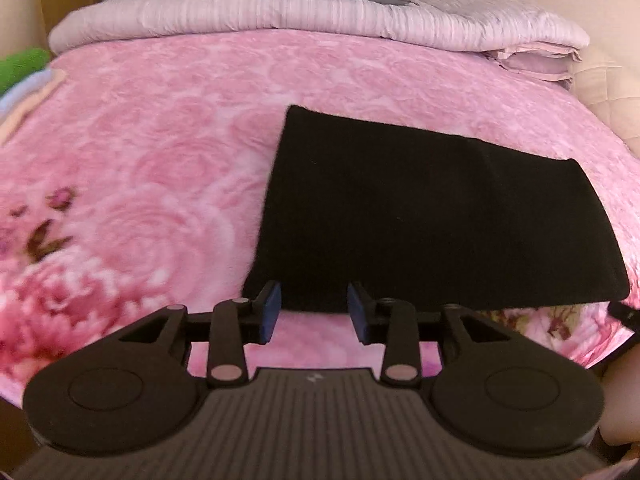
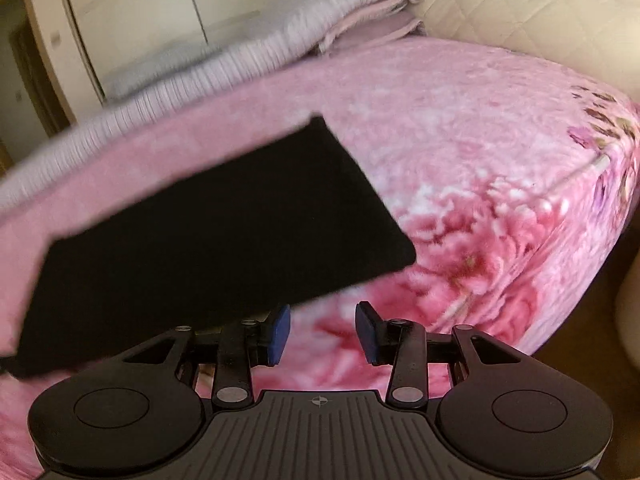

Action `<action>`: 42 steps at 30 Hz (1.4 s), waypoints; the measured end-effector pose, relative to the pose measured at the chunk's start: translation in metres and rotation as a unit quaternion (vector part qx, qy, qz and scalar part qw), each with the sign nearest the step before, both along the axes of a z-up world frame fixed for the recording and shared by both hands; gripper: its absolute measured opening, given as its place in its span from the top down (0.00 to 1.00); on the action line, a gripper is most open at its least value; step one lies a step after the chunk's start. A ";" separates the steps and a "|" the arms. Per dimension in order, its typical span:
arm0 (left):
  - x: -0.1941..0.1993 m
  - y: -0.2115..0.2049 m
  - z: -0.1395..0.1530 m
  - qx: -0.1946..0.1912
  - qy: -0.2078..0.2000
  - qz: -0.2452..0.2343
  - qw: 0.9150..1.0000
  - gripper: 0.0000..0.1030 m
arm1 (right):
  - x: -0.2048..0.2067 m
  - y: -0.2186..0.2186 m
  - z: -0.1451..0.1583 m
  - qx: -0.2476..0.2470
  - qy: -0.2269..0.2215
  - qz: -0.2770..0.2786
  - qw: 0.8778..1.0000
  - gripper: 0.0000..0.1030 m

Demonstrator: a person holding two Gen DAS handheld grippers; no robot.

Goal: Fold clothes

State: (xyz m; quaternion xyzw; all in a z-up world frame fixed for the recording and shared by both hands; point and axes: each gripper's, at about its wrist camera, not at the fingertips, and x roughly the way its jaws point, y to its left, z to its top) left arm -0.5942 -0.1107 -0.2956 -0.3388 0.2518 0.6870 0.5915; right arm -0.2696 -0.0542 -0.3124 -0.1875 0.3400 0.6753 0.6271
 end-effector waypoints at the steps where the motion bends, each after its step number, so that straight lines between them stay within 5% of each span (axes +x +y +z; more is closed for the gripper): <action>1: 0.003 -0.006 0.005 0.001 0.002 0.001 1.000 0.68 | 0.000 -0.004 0.007 0.006 0.008 0.000 1.000 0.61; 11: 0.035 -0.036 0.034 0.011 0.050 -0.030 0.998 0.62 | -0.011 -0.024 0.045 0.022 0.001 0.014 1.000 0.60; 30: 0.036 -0.049 0.022 -0.013 0.051 -0.044 0.998 0.62 | -0.008 -0.042 0.032 -0.024 -0.009 0.003 1.000 0.59; 42: 0.030 -0.045 0.006 -0.031 0.039 -0.040 0.998 0.62 | -0.019 -0.037 0.029 -0.043 -0.056 0.001 0.997 0.59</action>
